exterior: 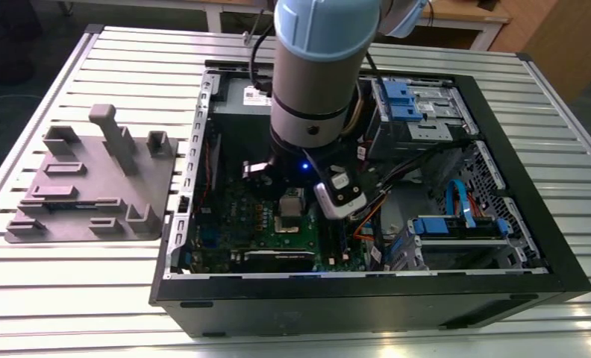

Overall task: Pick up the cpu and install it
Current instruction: 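Place the cpu into insertion slot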

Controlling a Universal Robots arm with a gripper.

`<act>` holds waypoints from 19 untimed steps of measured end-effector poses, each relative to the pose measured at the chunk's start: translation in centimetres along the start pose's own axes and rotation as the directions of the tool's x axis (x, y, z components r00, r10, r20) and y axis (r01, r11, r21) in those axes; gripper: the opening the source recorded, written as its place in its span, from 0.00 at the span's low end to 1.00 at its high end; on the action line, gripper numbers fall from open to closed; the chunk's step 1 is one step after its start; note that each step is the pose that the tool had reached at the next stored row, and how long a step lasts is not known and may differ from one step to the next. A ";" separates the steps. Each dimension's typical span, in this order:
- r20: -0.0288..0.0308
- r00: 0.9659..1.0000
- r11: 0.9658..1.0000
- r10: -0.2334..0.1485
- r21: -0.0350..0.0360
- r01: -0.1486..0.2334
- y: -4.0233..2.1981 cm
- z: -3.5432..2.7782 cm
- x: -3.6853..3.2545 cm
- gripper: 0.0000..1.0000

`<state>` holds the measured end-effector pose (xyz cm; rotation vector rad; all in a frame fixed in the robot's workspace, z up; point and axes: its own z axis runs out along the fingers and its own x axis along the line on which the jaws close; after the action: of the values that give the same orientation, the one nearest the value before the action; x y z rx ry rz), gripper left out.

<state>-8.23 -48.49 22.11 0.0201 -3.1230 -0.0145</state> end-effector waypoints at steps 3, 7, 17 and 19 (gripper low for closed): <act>0.000 1.000 1.000 0.000 0.000 0.000 -0.05 0.55 0.02 0.47; 0.000 1.000 1.000 0.000 0.000 0.000 -0.25 1.26 0.01 0.47; -0.007 1.000 1.000 0.002 0.000 -0.002 -0.46 2.34 -0.01 0.47; -0.008 1.000 1.000 0.002 0.000 -0.002 -0.47 2.57 -0.01 0.47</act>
<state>-8.26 -48.93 19.53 0.0176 -3.1150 -0.0144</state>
